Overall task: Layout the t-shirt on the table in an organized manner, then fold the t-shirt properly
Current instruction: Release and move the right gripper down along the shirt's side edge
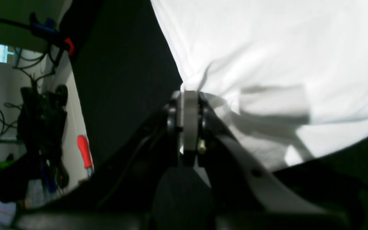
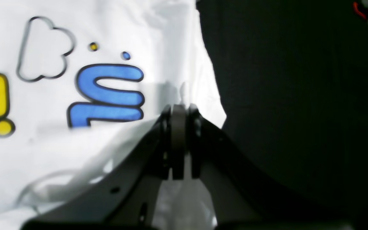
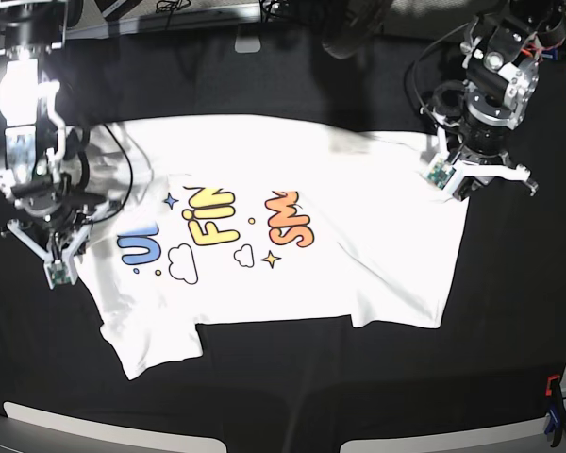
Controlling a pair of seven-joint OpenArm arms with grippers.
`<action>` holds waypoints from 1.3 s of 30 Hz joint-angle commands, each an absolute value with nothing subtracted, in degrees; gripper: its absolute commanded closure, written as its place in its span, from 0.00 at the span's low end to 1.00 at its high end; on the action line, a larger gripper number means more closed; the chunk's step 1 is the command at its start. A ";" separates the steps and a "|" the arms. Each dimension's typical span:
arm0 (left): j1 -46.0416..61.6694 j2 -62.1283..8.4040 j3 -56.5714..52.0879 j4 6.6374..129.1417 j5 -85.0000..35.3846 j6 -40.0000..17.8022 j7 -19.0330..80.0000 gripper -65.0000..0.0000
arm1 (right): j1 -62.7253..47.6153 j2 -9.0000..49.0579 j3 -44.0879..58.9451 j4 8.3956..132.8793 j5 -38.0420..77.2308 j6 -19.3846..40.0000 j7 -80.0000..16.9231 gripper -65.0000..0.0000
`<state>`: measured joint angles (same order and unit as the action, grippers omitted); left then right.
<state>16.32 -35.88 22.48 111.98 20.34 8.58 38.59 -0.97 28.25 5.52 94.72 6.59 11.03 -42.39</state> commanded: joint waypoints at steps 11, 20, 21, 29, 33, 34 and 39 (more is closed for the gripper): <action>13.98 -36.38 22.11 112.81 20.91 9.87 38.37 1.00 | 4.93 29.06 6.00 88.33 10.00 13.45 -40.77 1.00; 13.96 -36.36 22.11 112.79 20.91 9.89 37.45 1.00 | 4.93 29.04 6.00 88.33 3.01 4.16 -40.71 1.00; 13.96 -36.38 22.11 112.79 20.91 9.89 37.10 1.00 | 4.93 29.04 6.00 88.33 3.22 4.16 -40.69 1.00; 13.93 -36.36 22.11 112.77 21.15 15.92 33.95 1.00 | 4.91 29.04 6.00 88.33 3.14 4.16 -39.86 1.00; 13.98 -36.38 22.11 112.77 22.98 18.68 34.26 1.00 | 4.91 29.04 6.00 88.33 3.14 4.16 -39.77 1.00; 13.96 -36.36 22.11 112.77 22.70 18.65 34.24 1.00 | 4.91 29.04 6.00 88.33 3.14 4.16 -39.77 1.00; 13.93 -36.36 22.11 110.78 21.93 18.65 34.20 1.00 | 4.91 29.06 6.00 88.33 2.92 4.16 -39.07 1.00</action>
